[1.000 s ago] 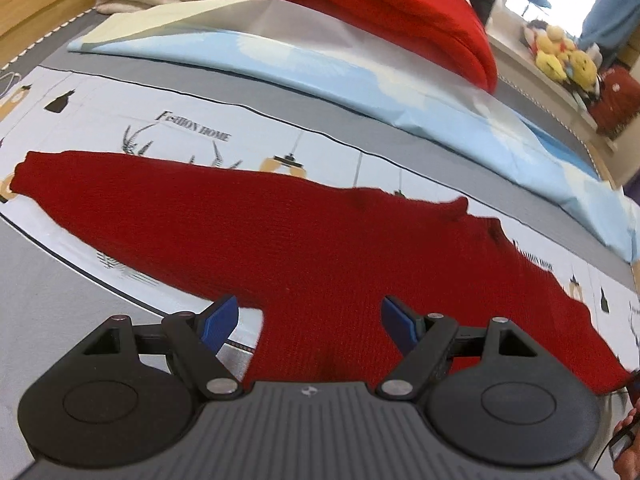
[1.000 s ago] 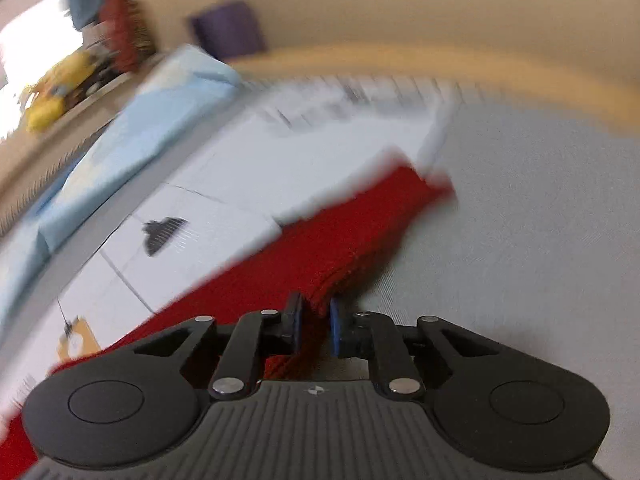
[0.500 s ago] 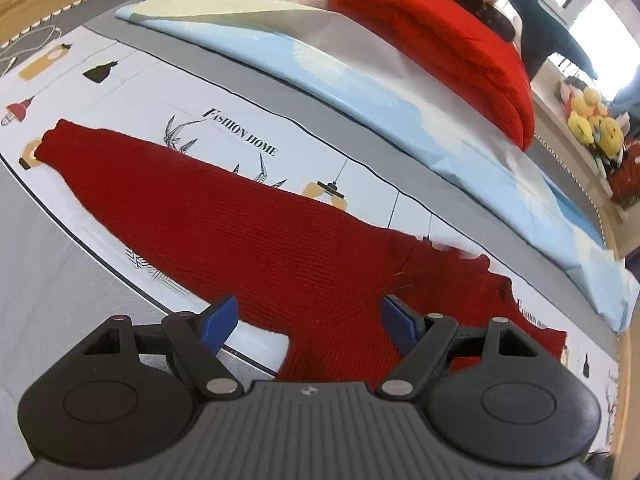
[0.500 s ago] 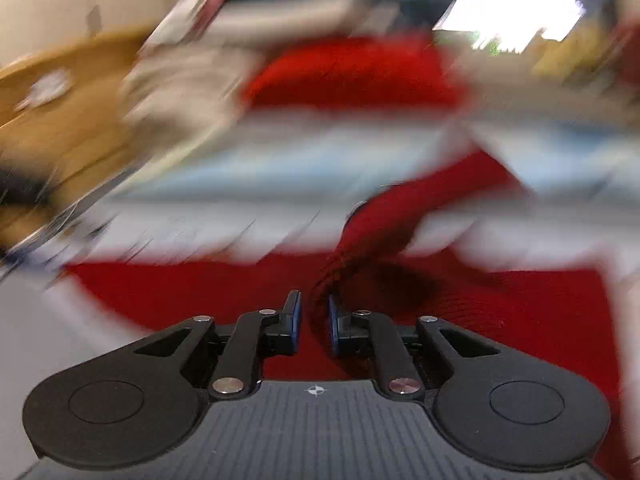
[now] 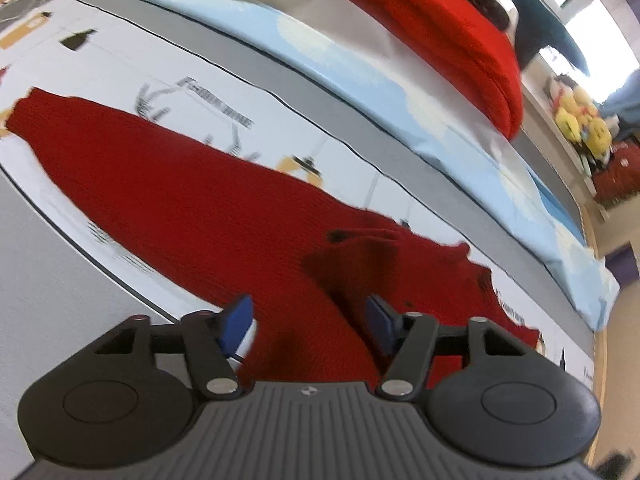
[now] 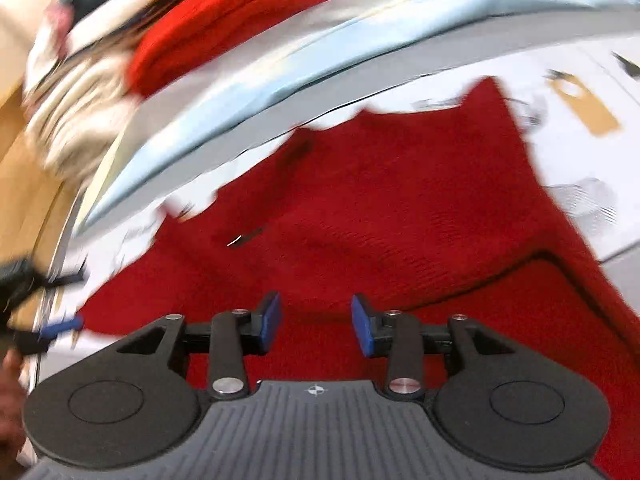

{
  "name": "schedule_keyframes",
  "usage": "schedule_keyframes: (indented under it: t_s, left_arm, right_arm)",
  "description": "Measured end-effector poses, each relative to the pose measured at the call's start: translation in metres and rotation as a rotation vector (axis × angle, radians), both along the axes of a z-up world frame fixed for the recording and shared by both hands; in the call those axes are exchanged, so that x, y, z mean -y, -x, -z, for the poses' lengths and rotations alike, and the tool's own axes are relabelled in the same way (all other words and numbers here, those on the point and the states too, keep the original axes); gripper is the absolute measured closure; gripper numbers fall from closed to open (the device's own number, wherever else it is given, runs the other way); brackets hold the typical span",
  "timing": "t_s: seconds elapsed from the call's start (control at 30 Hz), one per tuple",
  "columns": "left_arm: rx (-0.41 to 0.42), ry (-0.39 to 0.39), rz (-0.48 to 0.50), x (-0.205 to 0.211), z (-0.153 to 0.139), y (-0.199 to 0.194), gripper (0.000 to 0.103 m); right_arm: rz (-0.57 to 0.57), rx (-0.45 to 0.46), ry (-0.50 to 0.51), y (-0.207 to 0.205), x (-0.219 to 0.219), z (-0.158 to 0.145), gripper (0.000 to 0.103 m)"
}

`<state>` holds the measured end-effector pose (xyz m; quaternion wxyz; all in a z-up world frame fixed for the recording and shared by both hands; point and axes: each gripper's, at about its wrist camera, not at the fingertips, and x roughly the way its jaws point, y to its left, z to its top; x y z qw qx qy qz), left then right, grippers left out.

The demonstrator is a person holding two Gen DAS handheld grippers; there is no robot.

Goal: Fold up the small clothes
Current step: 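Carry the held sleeve across the sweater body with the right tool and release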

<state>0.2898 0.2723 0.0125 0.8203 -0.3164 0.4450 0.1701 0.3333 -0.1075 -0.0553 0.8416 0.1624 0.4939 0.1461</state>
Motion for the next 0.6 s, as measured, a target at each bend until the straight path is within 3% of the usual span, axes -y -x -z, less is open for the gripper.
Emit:
schedule_keyframes:
  t_s: [0.07, 0.17, 0.37, 0.47, 0.6]
  left_arm:
    - [0.006, 0.009, 0.035, 0.009, 0.004, -0.005, 0.044]
    - [0.002, 0.053, 0.068, 0.015, 0.015, -0.013, 0.044]
    - [-0.071, 0.17, 0.001, -0.002, 0.051, -0.016, 0.044]
    - [-0.095, 0.215, -0.04, -0.016, 0.065, -0.014, 0.044]
    - [-0.13, 0.259, -0.039, -0.018, 0.083, -0.016, 0.044]
  right_arm:
    - [0.17, -0.092, 0.06, -0.015, 0.025, 0.022, 0.061]
    - [0.329, -0.19, -0.063, -0.032, 0.057, 0.048, 0.061]
    - [0.411, -0.207, -0.154, -0.052, 0.084, 0.051, 0.061]
    - [0.423, -0.225, -0.174, -0.057, 0.089, 0.057, 0.083]
    - [0.543, -0.194, -0.264, -0.052, 0.108, 0.049, 0.089]
